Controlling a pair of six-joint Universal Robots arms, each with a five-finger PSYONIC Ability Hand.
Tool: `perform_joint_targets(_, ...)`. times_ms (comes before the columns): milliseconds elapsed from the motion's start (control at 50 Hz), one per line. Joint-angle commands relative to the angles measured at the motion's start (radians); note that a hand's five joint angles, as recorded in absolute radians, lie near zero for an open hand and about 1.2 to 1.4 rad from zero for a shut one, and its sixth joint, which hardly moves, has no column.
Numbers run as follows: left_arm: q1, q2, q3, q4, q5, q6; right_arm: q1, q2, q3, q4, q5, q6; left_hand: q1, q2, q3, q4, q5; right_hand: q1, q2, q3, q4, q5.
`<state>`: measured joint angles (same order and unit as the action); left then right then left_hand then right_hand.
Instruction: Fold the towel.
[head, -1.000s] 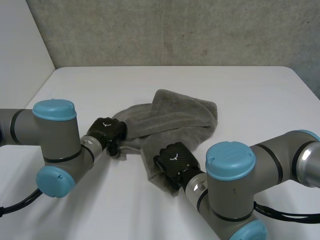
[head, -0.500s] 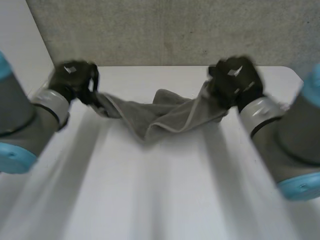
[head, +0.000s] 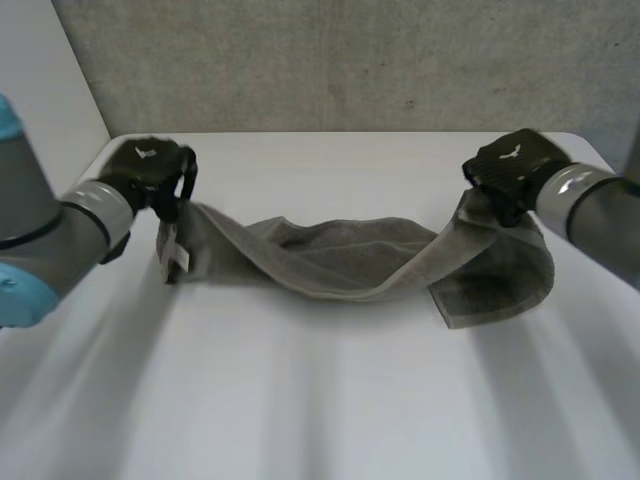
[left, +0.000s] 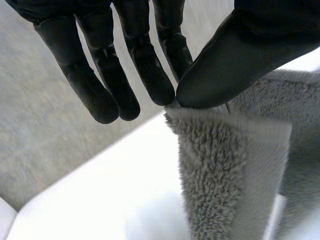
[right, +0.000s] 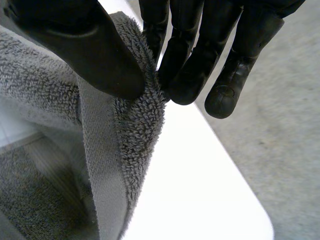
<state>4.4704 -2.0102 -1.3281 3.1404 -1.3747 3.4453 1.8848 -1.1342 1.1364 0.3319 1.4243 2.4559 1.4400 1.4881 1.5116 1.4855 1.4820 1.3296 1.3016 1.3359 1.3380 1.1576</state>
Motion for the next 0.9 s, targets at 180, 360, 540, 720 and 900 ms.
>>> perform_joint_targets(180,-0.011,-0.205,0.455,0.273,-0.161,0.009,0.054,0.226,-0.362,-0.646,0.085,-0.028,-0.058,-0.106,-0.13,-0.104,-0.275,0.067,0.095,0.06,0.058,0.064)
perform_joint_targets(360,0.012,-0.059,0.419,0.345,-0.124,-0.222,0.05,0.037,-0.112,-0.949,-0.021,0.07,-0.044,-0.092,-0.115,-0.089,-0.26,0.067,0.095,0.06,0.058,0.064)
perform_joint_targets(540,0.02,-0.042,0.193,0.283,0.002,-0.218,0.028,0.048,-0.006,-0.607,-0.148,0.109,-0.046,-0.094,-0.118,-0.092,-0.263,0.067,0.095,0.06,0.058,0.064)
perform_joint_targets(720,0.069,-0.016,-0.165,0.254,0.06,-0.14,-0.061,0.063,0.21,-0.361,-0.255,-0.012,-0.049,-0.097,-0.121,-0.095,-0.266,0.067,0.095,0.06,0.058,0.064)
perform_joint_targets(900,0.113,0.086,-0.382,0.253,0.089,0.02,-0.147,0.053,0.313,-0.352,-0.243,-0.153,-0.07,-0.118,-0.141,-0.115,-0.286,0.067,0.095,0.06,0.058,0.064)
